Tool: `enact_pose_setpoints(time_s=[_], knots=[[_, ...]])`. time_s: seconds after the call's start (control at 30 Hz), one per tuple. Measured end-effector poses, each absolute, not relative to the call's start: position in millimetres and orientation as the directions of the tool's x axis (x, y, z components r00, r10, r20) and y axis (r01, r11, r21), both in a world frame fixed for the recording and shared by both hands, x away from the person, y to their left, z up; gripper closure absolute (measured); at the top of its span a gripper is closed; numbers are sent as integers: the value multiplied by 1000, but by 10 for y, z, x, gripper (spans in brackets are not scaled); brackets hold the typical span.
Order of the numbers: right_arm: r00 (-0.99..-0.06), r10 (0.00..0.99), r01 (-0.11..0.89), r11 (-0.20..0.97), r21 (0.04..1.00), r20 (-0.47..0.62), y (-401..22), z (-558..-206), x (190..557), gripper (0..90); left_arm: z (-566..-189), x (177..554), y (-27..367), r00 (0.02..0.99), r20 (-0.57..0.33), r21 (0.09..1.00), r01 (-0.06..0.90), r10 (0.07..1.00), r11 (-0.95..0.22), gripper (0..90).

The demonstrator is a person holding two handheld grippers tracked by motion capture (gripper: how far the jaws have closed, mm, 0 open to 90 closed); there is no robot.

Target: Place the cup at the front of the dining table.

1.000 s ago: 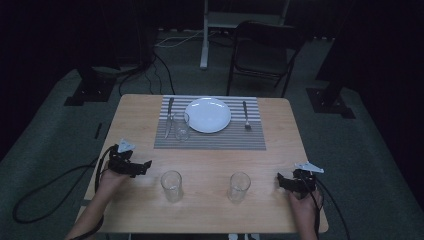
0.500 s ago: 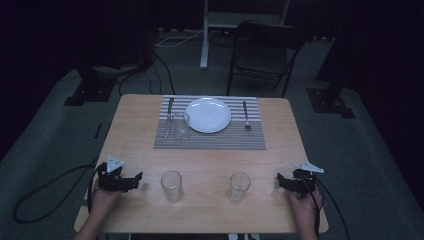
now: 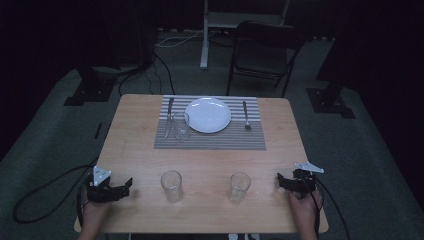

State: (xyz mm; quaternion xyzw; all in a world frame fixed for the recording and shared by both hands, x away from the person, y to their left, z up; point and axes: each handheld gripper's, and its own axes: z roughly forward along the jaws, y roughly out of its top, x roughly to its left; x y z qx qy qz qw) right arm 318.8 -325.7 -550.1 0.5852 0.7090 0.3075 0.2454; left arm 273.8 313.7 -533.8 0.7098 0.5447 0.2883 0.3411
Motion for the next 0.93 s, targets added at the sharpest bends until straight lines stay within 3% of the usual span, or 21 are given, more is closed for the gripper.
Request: enact_pose_setpoints(time_s=[0.23,0.4,0.67,0.93], knots=[[-194,981,679,125,723,12,-3257,-5501,3188,139,-5340,2601,3215,134,113,814,555,984,-169,2],[-195,981,679,126,723,12,-3257,-5501,3188,139,-5312,2492,3358,36,78,844,529,996,-85,2],[-194,981,679,125,723,12,-3258,-5502,3189,138,-5350,2497,3429,-44,90,826,562,995,-50,2],[-194,981,679,125,723,13,-3258,-5501,3189,137,-5407,2509,3463,-54,60,797,604,997,-15,2]])
